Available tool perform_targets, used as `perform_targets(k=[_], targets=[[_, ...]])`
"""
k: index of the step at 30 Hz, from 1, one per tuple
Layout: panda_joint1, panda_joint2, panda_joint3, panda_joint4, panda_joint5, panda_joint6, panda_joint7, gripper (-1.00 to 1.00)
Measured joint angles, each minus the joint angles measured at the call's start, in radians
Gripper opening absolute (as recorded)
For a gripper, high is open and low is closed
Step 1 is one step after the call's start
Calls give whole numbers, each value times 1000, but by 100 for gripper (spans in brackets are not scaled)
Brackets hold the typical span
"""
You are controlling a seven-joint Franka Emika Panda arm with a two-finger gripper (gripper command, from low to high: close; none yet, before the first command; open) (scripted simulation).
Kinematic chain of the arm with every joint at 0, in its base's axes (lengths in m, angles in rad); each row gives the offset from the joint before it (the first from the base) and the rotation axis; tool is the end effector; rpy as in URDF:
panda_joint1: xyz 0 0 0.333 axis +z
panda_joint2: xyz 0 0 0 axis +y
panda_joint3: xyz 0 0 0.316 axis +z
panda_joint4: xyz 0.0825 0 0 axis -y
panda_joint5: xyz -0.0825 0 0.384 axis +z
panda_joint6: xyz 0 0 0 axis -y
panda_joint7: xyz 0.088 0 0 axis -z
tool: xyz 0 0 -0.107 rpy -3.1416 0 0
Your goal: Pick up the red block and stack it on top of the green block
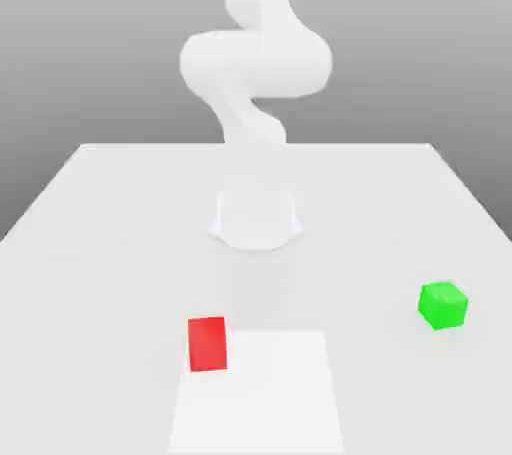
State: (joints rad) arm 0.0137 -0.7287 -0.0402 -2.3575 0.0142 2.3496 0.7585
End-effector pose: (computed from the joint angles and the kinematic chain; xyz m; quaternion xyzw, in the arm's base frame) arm 0.3759 -0.0147 0.6612 -0.8634 0.3605 -0.3215 0.1455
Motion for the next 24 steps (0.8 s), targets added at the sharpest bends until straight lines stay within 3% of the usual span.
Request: perform_targets(k=[11, 17, 24], targets=[[45, 382, -137, -286, 45, 252, -195, 0], [19, 633, -169, -464, -18, 425, -255, 0], [1, 815, -144, -471, 47, 572, -325, 0]])
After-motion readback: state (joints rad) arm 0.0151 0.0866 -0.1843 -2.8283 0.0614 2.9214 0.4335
